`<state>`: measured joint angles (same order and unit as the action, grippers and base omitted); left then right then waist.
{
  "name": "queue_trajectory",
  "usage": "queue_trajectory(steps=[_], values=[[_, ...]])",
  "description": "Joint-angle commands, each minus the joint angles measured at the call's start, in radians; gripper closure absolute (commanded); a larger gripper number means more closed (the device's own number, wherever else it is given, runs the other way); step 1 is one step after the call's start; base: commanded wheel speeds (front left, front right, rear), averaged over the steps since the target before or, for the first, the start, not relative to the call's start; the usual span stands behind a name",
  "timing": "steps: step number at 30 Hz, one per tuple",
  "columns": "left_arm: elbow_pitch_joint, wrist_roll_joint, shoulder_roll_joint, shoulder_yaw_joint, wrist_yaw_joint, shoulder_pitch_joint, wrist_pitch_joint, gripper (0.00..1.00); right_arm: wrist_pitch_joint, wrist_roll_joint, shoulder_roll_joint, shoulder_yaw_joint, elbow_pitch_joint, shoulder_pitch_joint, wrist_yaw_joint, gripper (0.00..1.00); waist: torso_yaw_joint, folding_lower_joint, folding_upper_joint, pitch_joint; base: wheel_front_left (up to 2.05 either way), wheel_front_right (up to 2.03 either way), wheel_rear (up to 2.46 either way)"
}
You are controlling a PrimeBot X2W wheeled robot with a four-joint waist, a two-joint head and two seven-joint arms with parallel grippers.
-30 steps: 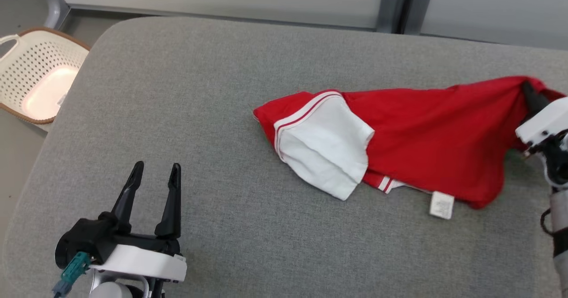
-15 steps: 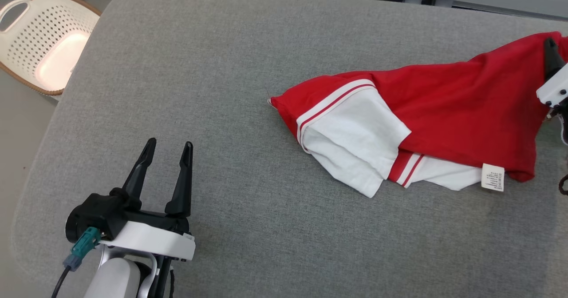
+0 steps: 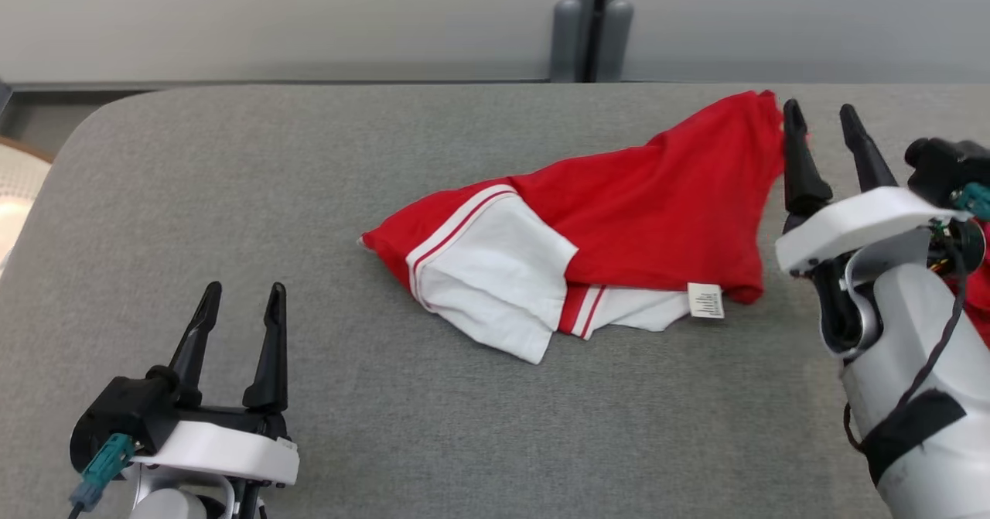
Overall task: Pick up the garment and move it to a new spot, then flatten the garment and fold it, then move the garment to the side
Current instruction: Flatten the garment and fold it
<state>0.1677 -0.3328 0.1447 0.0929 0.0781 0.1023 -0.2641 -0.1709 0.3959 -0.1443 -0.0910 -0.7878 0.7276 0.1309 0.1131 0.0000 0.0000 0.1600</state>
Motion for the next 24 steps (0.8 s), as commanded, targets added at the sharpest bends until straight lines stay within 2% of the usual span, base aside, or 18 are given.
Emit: queue_trajectory(steps=[1,7,15,19,24], values=[[-0.006,0.012,0.008,-0.011,-0.004,-0.015,0.0,0.0,-0.022,0.01,-0.014,-0.024,0.034,-0.041,0.0,0.0,-0.074,0.0,0.0,-0.063,0.0,0.0,0.0],[-0.022,0.017,-0.001,-0.034,-0.011,-0.057,0.0,0.0,-0.073,0.037,-0.032,-0.084,0.21,-0.24,0.0,0.0,-0.135,0.0,0.0,-0.108,0.0,0.0,0.0],[-0.041,0.007,-0.018,-0.055,-0.013,-0.115,0.0,0.0,-0.092,0.008,0.011,-0.024,0.391,-0.498,0.0,0.0,-0.176,0.0,0.0,-0.14,0.0,0.0,0.0],[-0.048,0.011,-0.024,-0.057,-0.009,-0.131,0.0,0.0,-0.094,-0.035,0.038,0.016,0.461,-0.565,0.0,0.0,-0.183,0.0,0.0,-0.134,0.0,0.0,0.0],[-0.047,0.019,-0.026,-0.04,-0.004,-0.122,0.0,0.0,-0.091,-0.07,0.054,0.031,0.49,-0.579,0.0,0.0,-0.178,0.0,0.0,-0.127,0.0,0.0,0.0]])
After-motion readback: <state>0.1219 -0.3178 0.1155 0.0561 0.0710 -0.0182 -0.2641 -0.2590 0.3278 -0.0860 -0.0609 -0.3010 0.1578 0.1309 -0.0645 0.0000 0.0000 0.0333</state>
